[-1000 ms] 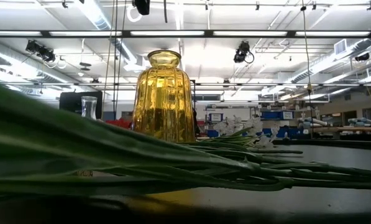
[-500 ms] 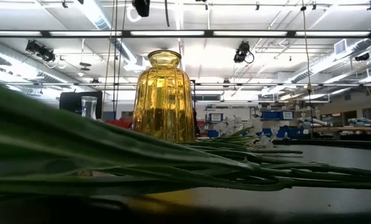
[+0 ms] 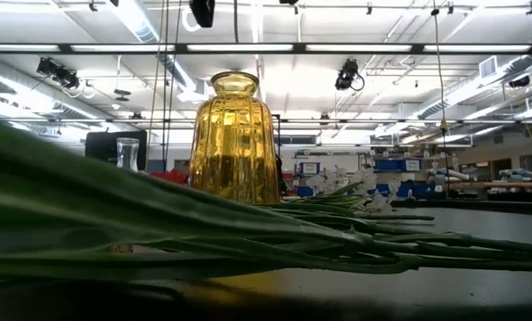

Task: Sort flowers into vase by color
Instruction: Put the top pink flower into the yellow vase

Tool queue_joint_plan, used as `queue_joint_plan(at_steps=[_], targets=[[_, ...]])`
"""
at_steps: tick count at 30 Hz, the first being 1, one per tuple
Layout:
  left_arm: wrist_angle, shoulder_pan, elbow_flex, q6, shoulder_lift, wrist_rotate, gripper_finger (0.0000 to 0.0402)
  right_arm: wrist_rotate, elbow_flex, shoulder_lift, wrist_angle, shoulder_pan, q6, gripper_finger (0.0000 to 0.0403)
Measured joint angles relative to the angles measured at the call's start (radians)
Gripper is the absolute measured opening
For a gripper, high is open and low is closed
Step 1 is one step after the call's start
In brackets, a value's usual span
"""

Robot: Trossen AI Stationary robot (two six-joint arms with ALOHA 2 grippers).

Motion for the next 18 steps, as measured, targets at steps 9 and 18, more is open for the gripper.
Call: queue_joint_plan(at_steps=[9,18], targets=[[-0.002,0.009,0.0,0.0,0.0,-0.001,0.0007,0.066,0.0,0.002,0.01,-0.005,-0.028,0.0111],[-0.002,0.009,0.0,0.0,0.0,0.001,0.0007,0.068,0.0,0.002,0.019,-0.007,-0.03,0.0028]])
